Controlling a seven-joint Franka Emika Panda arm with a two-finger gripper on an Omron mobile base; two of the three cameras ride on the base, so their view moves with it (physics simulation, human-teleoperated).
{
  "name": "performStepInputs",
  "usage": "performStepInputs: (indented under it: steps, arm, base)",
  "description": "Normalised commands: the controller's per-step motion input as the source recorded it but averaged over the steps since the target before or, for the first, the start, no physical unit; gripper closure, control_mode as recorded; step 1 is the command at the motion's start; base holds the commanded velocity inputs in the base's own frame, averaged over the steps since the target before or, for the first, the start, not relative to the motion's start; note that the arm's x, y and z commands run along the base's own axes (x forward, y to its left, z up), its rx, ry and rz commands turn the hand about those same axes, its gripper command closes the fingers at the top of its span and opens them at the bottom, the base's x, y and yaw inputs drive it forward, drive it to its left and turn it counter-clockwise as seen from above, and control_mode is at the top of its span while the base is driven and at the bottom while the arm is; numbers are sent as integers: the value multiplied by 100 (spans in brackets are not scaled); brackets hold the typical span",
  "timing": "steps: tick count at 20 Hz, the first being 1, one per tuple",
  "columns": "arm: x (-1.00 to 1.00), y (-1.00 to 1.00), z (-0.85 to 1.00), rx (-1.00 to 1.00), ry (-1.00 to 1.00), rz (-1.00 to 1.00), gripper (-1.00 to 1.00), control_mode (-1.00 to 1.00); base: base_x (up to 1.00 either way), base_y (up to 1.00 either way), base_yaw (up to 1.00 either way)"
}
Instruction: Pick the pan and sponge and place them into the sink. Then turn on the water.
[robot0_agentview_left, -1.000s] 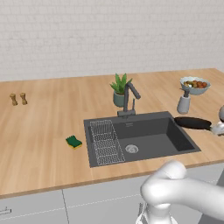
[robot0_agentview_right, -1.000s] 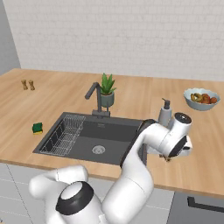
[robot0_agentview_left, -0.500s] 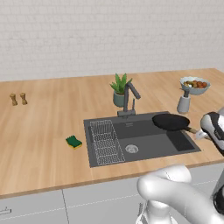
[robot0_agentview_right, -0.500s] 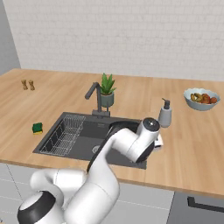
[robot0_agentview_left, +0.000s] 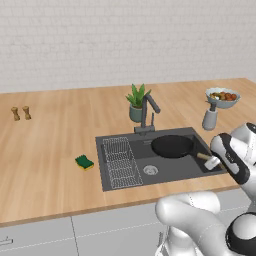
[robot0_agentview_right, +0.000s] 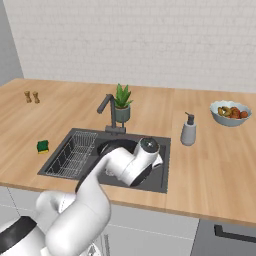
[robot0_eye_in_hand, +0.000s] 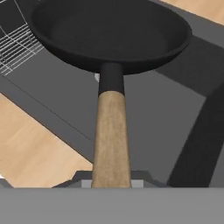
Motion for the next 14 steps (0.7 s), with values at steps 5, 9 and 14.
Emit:
performStepInputs:
  steps: [5,9,14]
  arm:
    - [30,3,0,0,1,5,100,-100]
    - [36,2,-8,0,1,0,100,-100]
    - [35,0,-28,0,0,0,100,-100]
  base:
    - [0,0,0]
    - [0,0,0]
    - [0,0,0]
